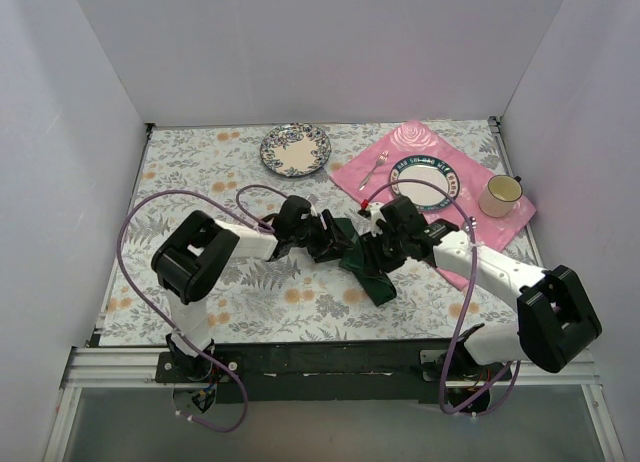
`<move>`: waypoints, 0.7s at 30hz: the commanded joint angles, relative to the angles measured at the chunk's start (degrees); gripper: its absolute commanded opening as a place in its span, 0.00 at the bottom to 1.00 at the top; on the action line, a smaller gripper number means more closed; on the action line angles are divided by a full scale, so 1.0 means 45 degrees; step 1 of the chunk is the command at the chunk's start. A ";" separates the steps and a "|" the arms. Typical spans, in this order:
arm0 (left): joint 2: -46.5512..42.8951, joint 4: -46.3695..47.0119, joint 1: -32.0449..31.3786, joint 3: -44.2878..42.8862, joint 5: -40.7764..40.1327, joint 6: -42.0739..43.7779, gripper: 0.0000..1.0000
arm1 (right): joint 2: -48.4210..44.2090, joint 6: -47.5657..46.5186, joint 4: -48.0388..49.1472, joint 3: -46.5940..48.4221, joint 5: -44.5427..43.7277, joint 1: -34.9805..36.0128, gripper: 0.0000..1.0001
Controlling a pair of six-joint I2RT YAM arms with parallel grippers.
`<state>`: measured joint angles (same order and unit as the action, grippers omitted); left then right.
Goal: Fold the napkin, place the utensils inside, and roll it up
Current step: Roll the napkin with the utensil
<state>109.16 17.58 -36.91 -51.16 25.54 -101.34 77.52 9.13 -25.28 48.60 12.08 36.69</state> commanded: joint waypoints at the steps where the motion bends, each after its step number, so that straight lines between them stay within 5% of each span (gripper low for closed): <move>1: -0.1542 -0.1699 -0.0041 0.0509 -0.0910 0.0526 0.57 | -0.0798 0.0569 -0.0008 -0.0721 0.0070 -0.0008 0.47; 9: -0.2873 -0.3166 0.0018 -0.0854 -0.1107 0.1933 0.50 | -0.1464 0.1292 0.0207 -0.1132 0.0128 -0.0008 0.40; 15: -0.0590 -0.1163 -0.0002 -0.2283 0.1957 0.1448 0.36 | -0.1171 0.1800 0.1046 -0.1580 0.0618 0.0011 0.31; 21: 0.0838 -0.0723 -0.0021 -0.2734 0.2508 0.1172 0.34 | -0.1385 0.2210 0.1125 -0.2244 0.0266 -0.0008 0.29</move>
<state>111.33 12.88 -36.88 -62.67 32.80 -95.85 72.23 16.91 -22.20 40.23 13.58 36.67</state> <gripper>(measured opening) 0.338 0.297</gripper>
